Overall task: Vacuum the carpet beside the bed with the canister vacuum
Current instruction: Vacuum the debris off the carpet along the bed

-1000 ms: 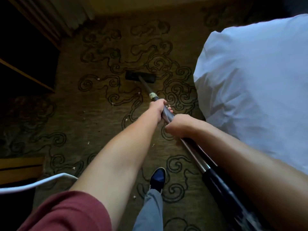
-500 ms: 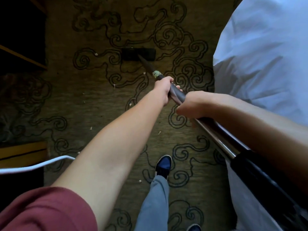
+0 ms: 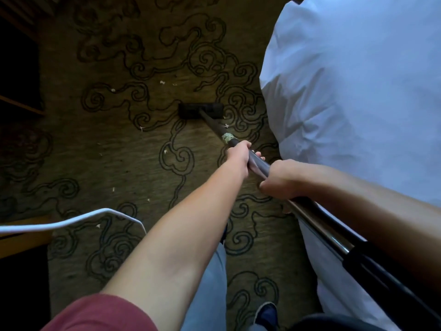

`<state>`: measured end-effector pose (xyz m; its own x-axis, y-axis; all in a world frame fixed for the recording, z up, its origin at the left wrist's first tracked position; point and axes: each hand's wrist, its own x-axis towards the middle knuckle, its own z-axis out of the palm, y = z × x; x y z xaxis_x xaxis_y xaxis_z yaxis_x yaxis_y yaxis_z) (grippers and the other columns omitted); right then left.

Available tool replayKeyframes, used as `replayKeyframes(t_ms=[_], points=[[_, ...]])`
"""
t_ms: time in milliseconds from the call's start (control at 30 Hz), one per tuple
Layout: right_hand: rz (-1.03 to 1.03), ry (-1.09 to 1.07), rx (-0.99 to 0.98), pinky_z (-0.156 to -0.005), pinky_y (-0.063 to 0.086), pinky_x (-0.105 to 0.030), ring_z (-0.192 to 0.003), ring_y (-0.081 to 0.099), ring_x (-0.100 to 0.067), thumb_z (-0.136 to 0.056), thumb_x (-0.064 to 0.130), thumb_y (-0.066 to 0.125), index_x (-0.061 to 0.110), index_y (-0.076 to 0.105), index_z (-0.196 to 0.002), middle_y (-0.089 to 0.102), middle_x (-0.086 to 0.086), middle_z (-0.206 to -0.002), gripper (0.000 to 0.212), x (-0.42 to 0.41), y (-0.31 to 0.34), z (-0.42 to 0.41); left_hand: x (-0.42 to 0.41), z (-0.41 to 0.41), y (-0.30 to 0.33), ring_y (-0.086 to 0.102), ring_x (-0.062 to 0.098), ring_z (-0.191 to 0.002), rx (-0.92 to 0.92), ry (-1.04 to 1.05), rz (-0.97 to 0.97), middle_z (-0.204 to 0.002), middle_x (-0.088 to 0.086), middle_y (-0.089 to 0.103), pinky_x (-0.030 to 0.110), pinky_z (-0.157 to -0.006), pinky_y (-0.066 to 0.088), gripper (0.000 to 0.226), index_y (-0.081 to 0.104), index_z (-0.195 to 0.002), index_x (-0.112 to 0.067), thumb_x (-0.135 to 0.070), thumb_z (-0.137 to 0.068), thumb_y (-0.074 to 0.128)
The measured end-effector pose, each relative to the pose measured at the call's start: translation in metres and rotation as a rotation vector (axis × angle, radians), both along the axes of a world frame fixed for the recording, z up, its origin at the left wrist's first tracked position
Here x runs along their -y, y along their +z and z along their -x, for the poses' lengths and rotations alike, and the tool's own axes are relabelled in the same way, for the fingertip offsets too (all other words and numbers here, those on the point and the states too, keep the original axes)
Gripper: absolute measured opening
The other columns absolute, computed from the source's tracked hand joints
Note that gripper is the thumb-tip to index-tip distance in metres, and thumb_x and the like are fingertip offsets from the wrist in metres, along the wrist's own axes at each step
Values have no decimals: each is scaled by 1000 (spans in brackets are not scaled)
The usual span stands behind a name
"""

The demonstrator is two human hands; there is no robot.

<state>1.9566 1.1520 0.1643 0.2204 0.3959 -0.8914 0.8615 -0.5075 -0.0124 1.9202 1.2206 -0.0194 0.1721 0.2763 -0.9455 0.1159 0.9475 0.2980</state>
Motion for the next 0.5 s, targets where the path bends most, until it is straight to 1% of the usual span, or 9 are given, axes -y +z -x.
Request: replayKeyframes(t_ms=[67,133,200,267,367,433,500], points=[[10,-5,-14,-73,49,-30,-94,64,-28,-94,20,47,6,56,-119,63,-13,-105,30,30,6,4,31,3,7,58,27,-60,0,-15,-8,-78,15,56,26,-41,51,41,52,-133,1,-12,-95,56],[16,-2,-18,-73,48,-29,-99,65,-27,-94,20,46,5,55,-120,63,-12,-104,31,59,9,10,61,9,13,57,26,-60,-4,-32,7,-76,14,56,26,-47,50,36,54,-129,-1,-13,-95,56],[29,27,-12,-75,45,-28,-104,63,-27,-96,20,46,5,54,-123,62,-12,-109,33,92,13,19,96,18,17,57,27,-61,-9,-44,27,-77,13,57,29,-52,49,39,53,-132,-2,-15,-96,57],[36,68,-9,-80,46,-29,-109,62,-26,-97,20,45,4,52,-128,62,-13,-119,35,123,16,26,127,27,19,59,27,-64,-10,-39,39,-82,13,58,32,-53,50,43,52,-136,-3,-15,-95,58],[58,67,-31,-84,46,-28,-113,60,-25,-98,20,45,3,50,-131,60,-13,-125,37,174,18,39,180,41,16,61,26,-68,-13,-32,17,-86,14,60,35,-53,52,44,53,-137,-3,-15,-95,58],[61,61,-25,-86,46,-29,-114,59,-25,-99,22,46,5,49,-133,60,-12,-126,39,212,17,48,220,51,16,61,27,-68,-27,-35,18,-85,14,59,35,-54,51,44,53,-137,-3,-15,-94,58],[47,41,-20,-87,46,-30,-113,60,-26,-98,25,46,6,51,-131,60,-12,-125,38,245,13,54,252,55,16,59,26,-67,-36,-25,13,-83,14,58,35,-54,51,44,53,-137,-3,-14,-95,57]])
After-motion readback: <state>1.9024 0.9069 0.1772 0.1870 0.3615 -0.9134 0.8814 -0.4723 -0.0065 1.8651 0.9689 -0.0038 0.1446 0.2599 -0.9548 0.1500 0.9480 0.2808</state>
